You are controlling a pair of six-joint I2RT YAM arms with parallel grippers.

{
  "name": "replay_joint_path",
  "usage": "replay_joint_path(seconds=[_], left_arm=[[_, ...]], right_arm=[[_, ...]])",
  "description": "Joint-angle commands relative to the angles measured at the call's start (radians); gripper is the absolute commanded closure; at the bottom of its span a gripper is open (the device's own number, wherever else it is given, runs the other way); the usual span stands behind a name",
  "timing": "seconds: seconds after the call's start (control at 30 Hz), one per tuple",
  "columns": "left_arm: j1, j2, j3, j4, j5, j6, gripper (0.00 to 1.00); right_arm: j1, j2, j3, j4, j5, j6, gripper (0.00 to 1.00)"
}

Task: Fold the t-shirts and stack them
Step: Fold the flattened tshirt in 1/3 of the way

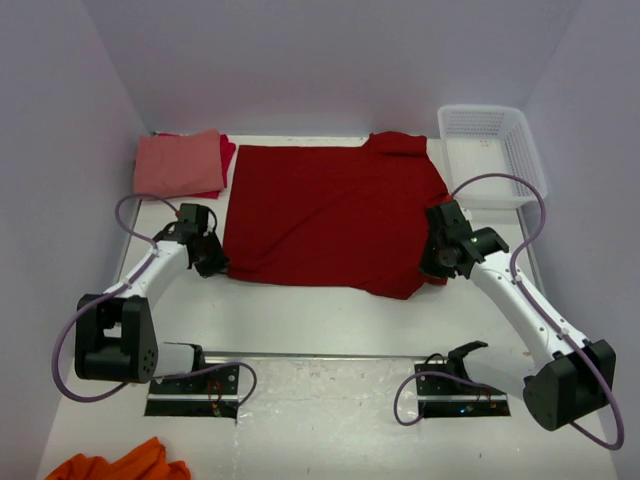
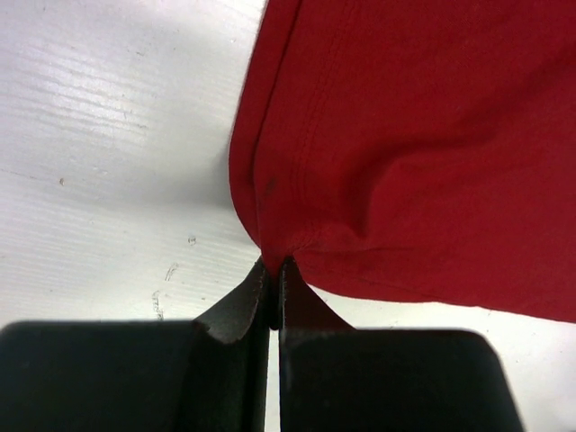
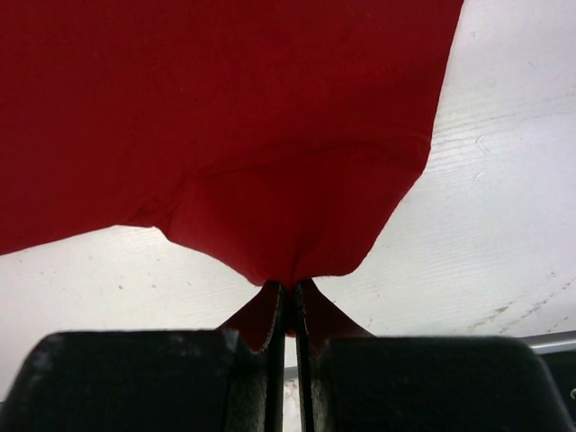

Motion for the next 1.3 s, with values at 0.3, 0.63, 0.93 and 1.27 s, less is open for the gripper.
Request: replay_joint_path(seconds=[0.3, 0.63, 0.93, 1.27], left_arm=[[-0.001, -0.24, -0.018, -0.135, 0.006, -0.025, 1.0], [0.001, -0.398, -0.018, -0.281, -0.015, -0.055, 1.0], [0.001, -0.378, -0.035, -0.252, -0.017, -0.049, 1.0], [0.001, -0.234, -0.021, -0.166, -0.024, -0.045, 1.0]], right_arm=[[0.004, -0.217, 0.019, -0.147, -0.007, 0.062, 1.0], [0.015, -0.388, 0.016, -0.297, 0.004, 0.097, 1.0], [0.013, -0.377, -0.004, -0.269, -0.007, 0.087, 1.0], [0.015, -0.193, 0.022, -0.159, 0.013, 0.057, 1.0]])
